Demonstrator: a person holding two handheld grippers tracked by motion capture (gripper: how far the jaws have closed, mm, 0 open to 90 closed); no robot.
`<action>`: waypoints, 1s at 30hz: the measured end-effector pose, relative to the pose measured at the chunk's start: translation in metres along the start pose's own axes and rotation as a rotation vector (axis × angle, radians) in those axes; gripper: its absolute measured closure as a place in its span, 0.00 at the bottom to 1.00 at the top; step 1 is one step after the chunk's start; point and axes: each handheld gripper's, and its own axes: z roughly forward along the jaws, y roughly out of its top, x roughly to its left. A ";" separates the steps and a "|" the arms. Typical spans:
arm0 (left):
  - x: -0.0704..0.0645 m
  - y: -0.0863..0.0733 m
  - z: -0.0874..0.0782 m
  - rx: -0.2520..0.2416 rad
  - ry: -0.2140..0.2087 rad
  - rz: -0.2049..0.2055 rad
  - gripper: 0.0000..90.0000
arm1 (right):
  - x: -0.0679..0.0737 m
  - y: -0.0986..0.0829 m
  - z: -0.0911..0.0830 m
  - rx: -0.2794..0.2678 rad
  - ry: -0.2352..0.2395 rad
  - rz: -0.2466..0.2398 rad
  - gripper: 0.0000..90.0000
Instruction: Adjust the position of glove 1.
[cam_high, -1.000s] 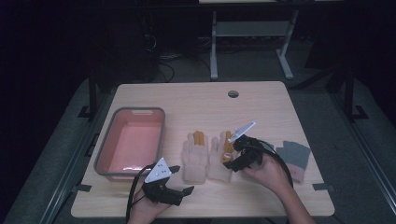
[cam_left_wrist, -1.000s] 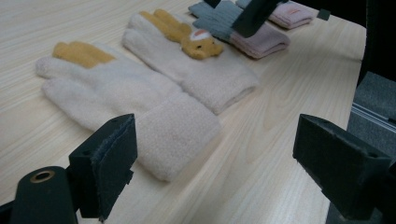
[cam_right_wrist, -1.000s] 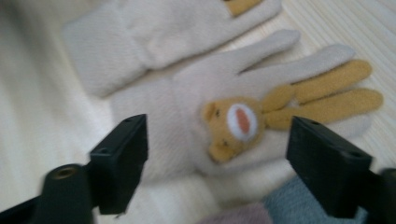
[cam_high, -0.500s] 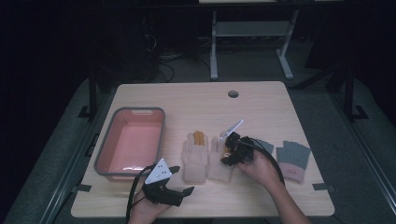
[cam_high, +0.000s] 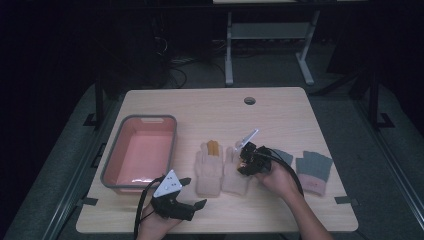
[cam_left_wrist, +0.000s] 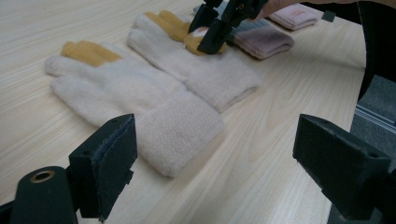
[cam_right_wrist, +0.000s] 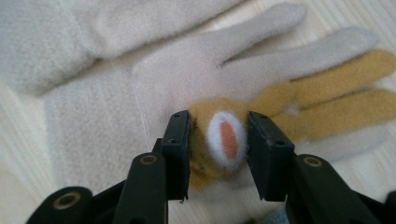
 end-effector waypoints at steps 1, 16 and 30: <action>0.000 0.000 0.000 0.000 0.000 0.000 0.15 | 0.000 0.000 0.000 0.000 0.000 0.000 0.69; 0.003 0.000 -0.003 -0.034 0.004 -0.012 0.15 | 0.005 0.007 -0.034 -0.059 -0.001 -0.053 0.70; 0.001 0.002 -0.006 -0.048 0.017 -0.004 0.15 | 0.027 0.043 -0.052 -0.106 0.021 -0.154 0.71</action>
